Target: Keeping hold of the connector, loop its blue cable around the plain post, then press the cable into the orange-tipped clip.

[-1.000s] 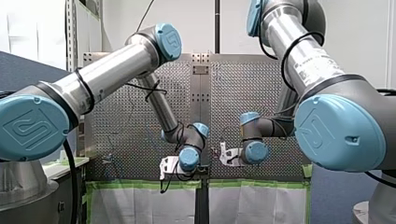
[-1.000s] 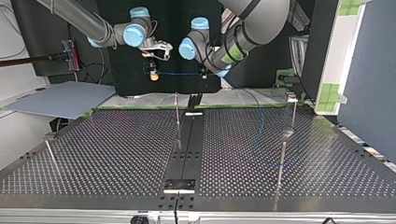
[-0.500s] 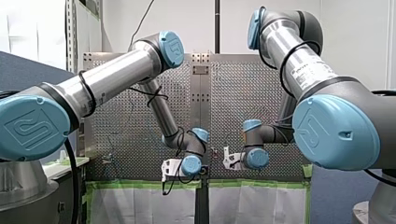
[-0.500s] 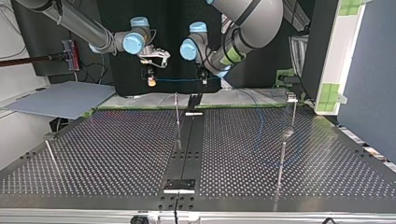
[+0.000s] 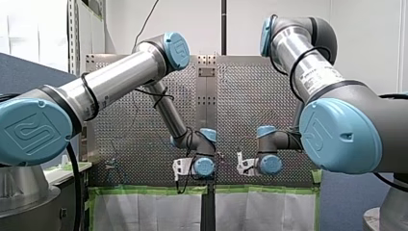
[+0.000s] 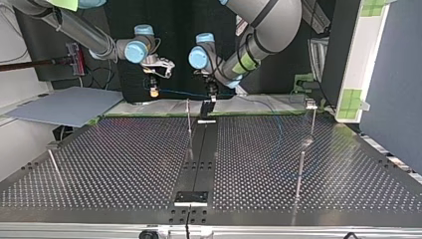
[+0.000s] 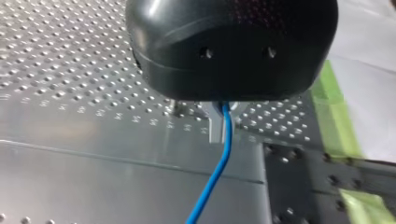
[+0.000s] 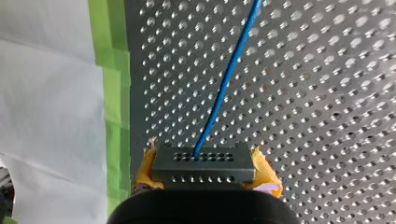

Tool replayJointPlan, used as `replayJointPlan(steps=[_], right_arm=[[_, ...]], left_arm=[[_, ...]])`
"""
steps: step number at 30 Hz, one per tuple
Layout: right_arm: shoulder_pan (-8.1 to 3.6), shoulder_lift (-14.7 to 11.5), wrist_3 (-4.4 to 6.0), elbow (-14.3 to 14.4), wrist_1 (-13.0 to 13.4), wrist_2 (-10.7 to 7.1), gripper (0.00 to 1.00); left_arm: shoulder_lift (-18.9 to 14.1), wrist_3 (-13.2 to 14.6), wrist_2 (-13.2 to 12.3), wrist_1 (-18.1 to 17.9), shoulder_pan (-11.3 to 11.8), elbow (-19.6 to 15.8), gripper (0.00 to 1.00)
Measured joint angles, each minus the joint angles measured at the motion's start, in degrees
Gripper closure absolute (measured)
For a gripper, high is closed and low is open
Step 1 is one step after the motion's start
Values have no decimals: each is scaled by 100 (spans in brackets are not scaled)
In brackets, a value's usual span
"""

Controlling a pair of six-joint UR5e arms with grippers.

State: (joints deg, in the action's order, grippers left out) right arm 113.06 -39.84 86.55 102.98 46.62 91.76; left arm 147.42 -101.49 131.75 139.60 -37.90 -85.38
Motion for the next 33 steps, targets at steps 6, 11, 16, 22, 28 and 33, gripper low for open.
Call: replayJointPlan(steps=[6, 11, 16, 22, 28, 33], right_arm=[[-68, 37, -20, -66, -1, -36, 100], [-221, 52, -14, -265, -31, -141, 100], [-331, 63, 8, -375, -68, -193, 100], [-452, 73, 11, -450, -141, -201, 100], [-570, 83, 10, -510, -190, -208, 100], [-649, 88, 19, -591, -254, -253, 100]], left_arm=[[3, 105, -28, -297, -22, 38, 100], [7, 252, -39, -578, -20, 40, 100], [8, 406, -39, -828, -24, 41, 100], [3, 539, -40, -1131, -26, 42, 100], [8, 602, -176, -1185, -20, 42, 100], [9, 612, -358, -1164, 29, 42, 100]])
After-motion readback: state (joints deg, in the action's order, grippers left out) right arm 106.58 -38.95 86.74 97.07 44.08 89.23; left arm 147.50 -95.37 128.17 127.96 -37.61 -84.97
